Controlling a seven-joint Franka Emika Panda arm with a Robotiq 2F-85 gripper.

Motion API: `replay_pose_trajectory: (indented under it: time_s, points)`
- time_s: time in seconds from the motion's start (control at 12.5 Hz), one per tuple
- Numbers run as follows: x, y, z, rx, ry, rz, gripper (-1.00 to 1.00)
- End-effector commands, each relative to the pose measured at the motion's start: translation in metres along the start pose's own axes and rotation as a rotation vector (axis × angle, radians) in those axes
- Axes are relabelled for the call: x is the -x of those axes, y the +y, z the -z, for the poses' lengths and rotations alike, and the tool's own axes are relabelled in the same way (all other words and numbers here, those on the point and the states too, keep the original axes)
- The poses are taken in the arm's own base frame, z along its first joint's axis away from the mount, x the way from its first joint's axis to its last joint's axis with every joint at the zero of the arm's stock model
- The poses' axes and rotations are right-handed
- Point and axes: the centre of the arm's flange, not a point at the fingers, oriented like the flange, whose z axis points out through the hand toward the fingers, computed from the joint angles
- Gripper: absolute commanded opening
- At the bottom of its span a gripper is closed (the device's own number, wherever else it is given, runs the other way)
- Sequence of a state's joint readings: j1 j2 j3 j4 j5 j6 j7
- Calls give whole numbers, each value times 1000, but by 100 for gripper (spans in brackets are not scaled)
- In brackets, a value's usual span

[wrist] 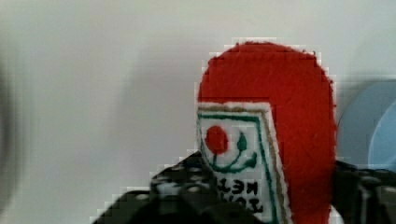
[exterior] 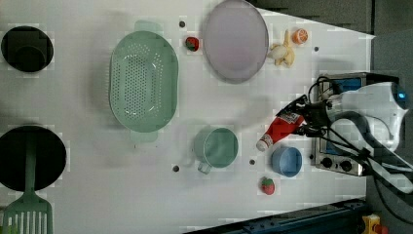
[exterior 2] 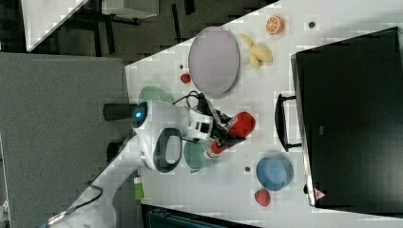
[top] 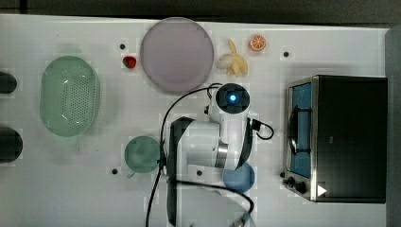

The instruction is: Pick Ketchup from oven and place it on table.

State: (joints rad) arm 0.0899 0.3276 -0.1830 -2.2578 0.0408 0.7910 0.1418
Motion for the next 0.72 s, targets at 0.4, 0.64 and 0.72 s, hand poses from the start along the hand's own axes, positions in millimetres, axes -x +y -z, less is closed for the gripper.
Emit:
replay_pose_trajectory:
  time_s: [0.4, 0.64, 0.72]
  points:
    - [11, -35, 55, -137, 86, 17, 100]
    - [16, -28, 149, -192, 93, 15, 100]
    - [18, -24, 186, -213, 99, 17, 100]
